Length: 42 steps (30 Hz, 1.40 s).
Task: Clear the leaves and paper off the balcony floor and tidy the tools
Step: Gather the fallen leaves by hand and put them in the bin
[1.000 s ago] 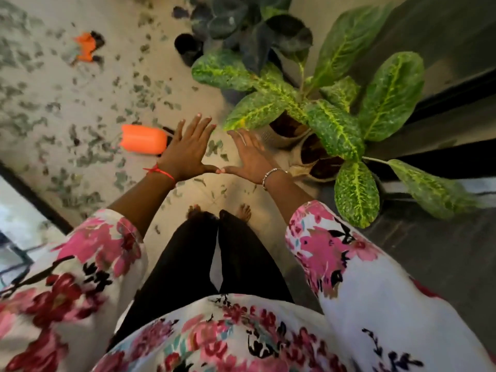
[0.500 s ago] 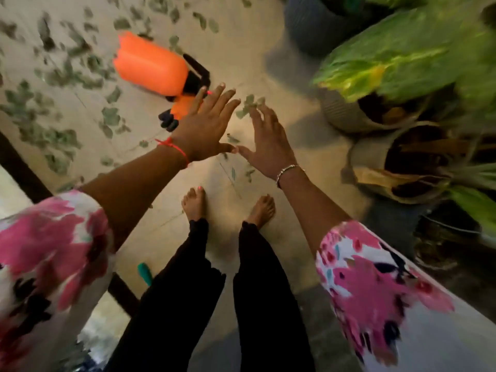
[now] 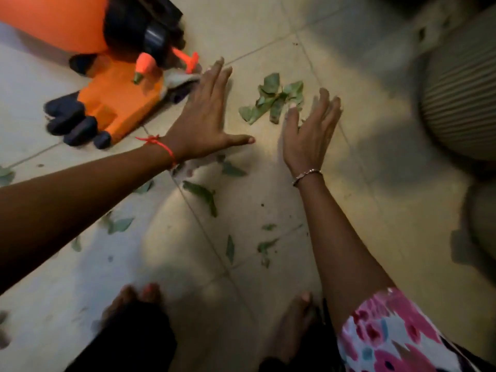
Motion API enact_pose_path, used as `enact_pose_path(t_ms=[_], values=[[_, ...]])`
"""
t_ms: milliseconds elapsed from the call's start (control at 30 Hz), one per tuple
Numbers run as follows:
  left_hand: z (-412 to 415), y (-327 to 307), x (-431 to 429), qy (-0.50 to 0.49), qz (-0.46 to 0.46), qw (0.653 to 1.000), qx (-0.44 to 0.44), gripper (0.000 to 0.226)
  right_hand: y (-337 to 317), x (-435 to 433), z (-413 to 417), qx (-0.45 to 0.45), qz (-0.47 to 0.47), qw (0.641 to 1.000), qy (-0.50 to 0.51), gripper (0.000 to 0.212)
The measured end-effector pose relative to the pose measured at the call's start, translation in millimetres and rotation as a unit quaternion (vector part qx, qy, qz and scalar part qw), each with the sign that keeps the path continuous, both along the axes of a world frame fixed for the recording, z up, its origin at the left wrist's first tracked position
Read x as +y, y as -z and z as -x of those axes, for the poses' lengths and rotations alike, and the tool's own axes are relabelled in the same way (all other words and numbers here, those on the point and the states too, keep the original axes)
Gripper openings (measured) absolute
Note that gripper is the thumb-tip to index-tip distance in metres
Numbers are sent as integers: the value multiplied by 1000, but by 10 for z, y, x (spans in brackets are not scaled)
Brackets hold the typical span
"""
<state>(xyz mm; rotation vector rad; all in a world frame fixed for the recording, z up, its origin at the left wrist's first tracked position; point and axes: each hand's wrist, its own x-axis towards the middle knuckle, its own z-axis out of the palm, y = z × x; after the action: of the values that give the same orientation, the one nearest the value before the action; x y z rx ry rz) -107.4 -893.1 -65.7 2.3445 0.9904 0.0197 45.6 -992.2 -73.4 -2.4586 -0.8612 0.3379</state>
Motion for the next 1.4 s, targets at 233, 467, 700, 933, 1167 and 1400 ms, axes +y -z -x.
enact_pose_path(t_ms=[233, 467, 700, 933, 1167, 1400], values=[[49, 285, 13, 4, -36, 993, -112, 97, 292, 480, -129, -64, -47, 992, -100, 58], [303, 205, 34, 10, 63, 984, -164, 85, 258, 455, 270, -4, -70, 959, -275, 45], [993, 87, -403, 43, 47, 986, -156, 75, 297, 141, 951, 39, -108, 927, -356, 47], [1565, 85, -531, -34, -51, 998, -14, 79, 237, 19, 1293, 68, -81, 928, -356, 46], [1607, 282, -679, -73, -70, 994, -35, 72, 313, -35, 1572, 19, -82, 924, -373, 41], [1382, 301, -758, -55, -57, 994, -74, 67, 214, -253, 1500, 153, -196, 923, -293, 44]])
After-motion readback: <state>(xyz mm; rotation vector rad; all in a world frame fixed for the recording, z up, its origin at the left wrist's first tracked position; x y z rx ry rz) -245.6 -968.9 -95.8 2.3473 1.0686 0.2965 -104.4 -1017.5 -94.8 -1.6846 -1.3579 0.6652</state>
